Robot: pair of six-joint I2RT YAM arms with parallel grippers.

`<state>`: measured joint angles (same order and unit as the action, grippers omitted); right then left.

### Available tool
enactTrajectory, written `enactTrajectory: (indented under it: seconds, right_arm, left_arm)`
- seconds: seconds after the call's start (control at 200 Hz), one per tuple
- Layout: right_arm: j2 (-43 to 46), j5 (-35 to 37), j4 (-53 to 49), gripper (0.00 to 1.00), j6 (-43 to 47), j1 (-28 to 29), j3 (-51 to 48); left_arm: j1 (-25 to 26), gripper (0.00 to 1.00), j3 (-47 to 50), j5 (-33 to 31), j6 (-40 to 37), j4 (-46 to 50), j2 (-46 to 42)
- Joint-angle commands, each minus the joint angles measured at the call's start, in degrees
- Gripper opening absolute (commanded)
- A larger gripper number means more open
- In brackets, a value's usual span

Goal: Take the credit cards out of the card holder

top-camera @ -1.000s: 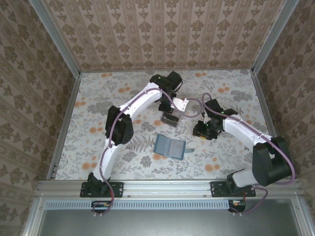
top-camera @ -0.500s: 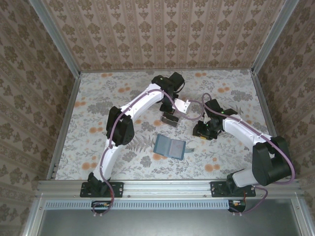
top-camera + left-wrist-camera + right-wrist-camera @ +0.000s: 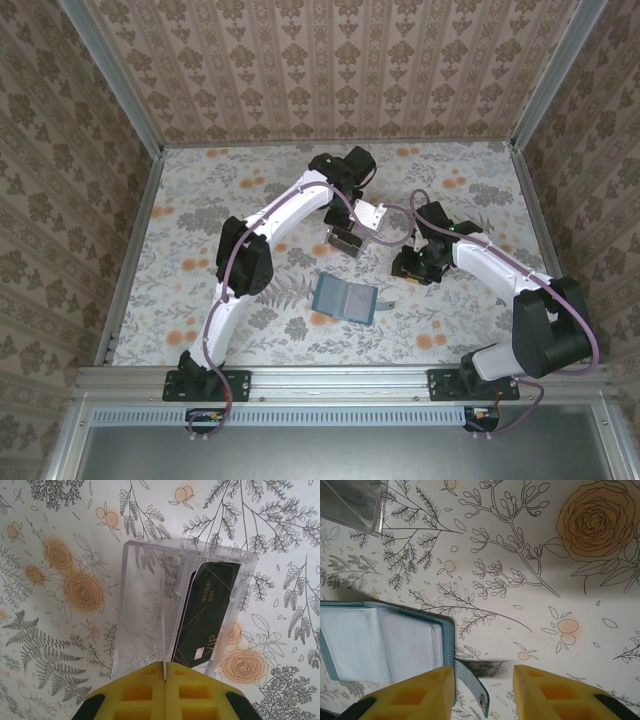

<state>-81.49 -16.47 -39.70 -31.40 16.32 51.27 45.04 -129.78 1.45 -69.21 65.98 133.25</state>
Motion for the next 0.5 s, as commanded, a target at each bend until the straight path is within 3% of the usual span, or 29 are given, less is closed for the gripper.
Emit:
enactTrajectory:
  seconds: [0.0, 0.495]
  right_arm:
    - [-0.3, -0.5, -1.7, 0.37, 1.1, -0.3, 0.7]
    - [-0.1, -0.4, -1.9, 0.37, 0.9, -0.3, 0.5]
  left_arm:
    - [0.3, 0.00, -1.0, -1.5, -2.0, 0.5, -2.6]
    - [1.0, 0.00, -1.2, -2.5, -3.3, 0.1, -3.1]
